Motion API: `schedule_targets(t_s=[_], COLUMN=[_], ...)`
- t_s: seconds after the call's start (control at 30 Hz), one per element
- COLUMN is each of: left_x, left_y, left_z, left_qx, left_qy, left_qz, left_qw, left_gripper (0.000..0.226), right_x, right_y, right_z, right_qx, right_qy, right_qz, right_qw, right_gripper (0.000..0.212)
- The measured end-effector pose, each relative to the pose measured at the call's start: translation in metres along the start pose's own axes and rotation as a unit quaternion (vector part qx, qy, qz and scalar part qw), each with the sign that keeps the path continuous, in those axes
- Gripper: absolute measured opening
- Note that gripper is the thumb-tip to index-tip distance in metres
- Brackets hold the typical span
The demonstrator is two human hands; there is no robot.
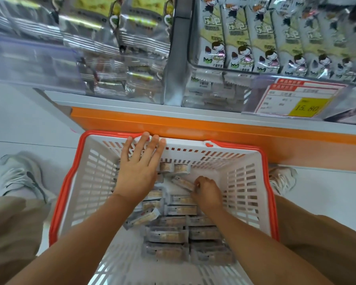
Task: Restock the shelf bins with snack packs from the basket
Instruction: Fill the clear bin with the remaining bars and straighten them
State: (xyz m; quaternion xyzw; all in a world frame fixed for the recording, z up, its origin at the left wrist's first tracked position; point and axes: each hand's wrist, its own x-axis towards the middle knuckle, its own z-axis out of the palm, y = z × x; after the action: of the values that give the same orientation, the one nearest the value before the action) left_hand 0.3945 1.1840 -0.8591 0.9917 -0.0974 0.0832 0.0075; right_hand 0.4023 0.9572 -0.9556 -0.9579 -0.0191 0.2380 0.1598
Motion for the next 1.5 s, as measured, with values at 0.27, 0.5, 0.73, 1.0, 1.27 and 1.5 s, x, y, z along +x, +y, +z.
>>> schedule_targets(t_s=[0.27,0.5,0.73,1.0,1.27,1.5], left_x=[0.002,0.006,0.011,0.009,0.019,0.056], left_y=[0.010,0.032,0.064,0.070,0.071,0.033], left_z=[-0.026,-0.073,-0.125,-0.168,-0.199,-0.210], left_qx=[-0.003,-0.178,-0.452,-0.621,-0.566,-0.052], left_qy=[-0.090,-0.143,-0.125,-0.090,0.015,0.209], left_qz=[-0.037,-0.009,-0.025,-0.095,-0.069,0.038], left_qw=[0.995,0.974,0.883,0.772,0.821,0.976], left_gripper=[0.087,0.055,0.032,0.025,0.034,0.078], right_x=[-0.027,-0.068,-0.114,-0.153,-0.170,-0.136], right_y=[-0.002,-0.017,-0.048,-0.057,-0.071,-0.086], right_z=[-0.059,-0.134,-0.201,-0.217,-0.253,-0.343], right_qx=[0.142,0.296,0.422,0.376,0.351,0.260], right_qy=[0.054,0.068,0.125,0.122,0.214,0.344], right_qz=[-0.080,-0.152,-0.203,-0.247,-0.291,-0.279], right_qw=[0.985,0.941,0.875,0.885,0.864,0.858], right_gripper=[0.020,0.017,0.031,0.045,0.020,0.016])
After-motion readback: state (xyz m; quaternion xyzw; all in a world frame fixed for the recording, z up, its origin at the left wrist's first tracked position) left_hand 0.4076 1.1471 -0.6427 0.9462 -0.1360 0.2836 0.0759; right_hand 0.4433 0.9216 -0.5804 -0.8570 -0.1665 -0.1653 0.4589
